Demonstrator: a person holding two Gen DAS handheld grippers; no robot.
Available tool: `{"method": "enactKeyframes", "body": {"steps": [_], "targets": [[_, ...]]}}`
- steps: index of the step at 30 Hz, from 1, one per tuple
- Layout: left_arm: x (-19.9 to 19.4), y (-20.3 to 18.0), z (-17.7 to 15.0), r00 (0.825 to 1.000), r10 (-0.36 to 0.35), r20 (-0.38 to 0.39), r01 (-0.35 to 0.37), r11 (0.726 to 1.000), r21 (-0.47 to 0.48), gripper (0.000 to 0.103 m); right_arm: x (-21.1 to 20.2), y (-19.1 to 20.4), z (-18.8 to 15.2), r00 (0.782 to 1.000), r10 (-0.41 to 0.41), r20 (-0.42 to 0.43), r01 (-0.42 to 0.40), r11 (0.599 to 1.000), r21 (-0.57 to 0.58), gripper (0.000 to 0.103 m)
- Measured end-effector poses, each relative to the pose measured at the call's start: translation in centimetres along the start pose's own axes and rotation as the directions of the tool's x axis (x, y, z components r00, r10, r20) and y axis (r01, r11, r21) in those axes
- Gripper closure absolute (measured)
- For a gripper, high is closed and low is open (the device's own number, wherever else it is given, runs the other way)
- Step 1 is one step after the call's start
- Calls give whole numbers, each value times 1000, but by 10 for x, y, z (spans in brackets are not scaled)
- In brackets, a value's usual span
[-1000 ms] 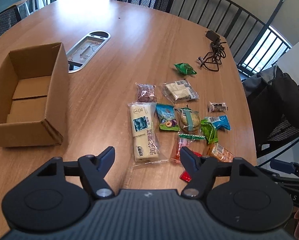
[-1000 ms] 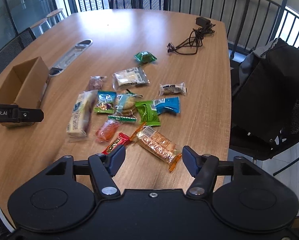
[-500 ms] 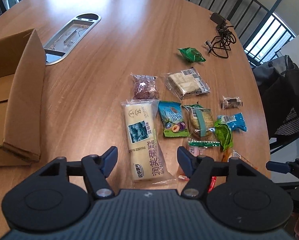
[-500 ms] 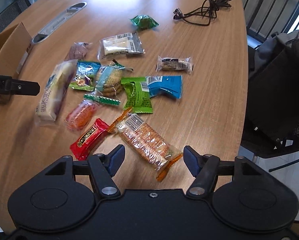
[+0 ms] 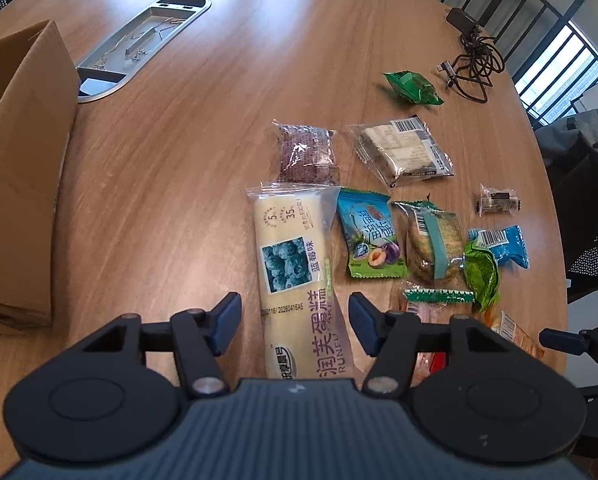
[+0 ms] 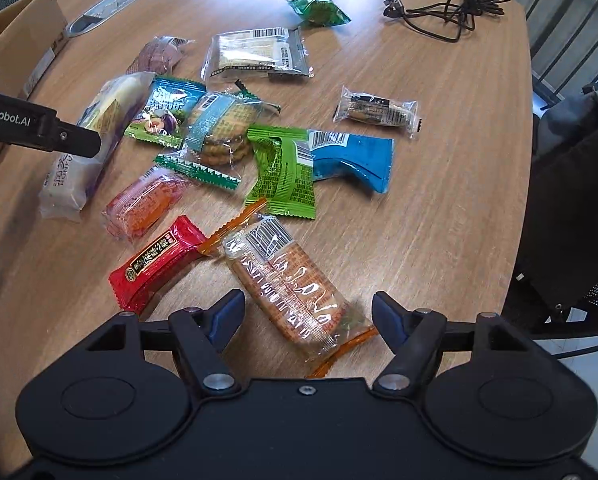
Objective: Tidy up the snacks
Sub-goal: 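Grasp the cream bread pack with the left tool while the right tool grasps the orange-ended biscuit pack, then carry both held packs up and over to the cardboard box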
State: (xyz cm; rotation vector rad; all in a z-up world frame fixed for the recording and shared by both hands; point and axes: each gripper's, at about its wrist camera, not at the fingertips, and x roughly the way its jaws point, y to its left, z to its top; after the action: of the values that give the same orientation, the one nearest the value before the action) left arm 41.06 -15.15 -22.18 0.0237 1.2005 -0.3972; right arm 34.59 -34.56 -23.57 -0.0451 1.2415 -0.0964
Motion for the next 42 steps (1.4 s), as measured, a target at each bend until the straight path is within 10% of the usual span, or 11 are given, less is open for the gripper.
{"method": "enactKeyframes", "body": {"steps": [9, 16, 42], "targets": [[11, -1, 0, 1000, -1, -12, 1, 1000, 2, 50, 7, 3, 4, 1000, 5, 7, -5, 1000, -3, 38], [9, 0, -3, 999, -18, -28, 18, 1000, 7, 69, 6, 6, 4, 998, 52, -20, -51, 997, 63, 63], [-105, -4, -59, 992, 49, 113, -45, 998, -38, 71, -80, 23, -28, 966, 143, 214, -181, 969, 168, 63]]}}
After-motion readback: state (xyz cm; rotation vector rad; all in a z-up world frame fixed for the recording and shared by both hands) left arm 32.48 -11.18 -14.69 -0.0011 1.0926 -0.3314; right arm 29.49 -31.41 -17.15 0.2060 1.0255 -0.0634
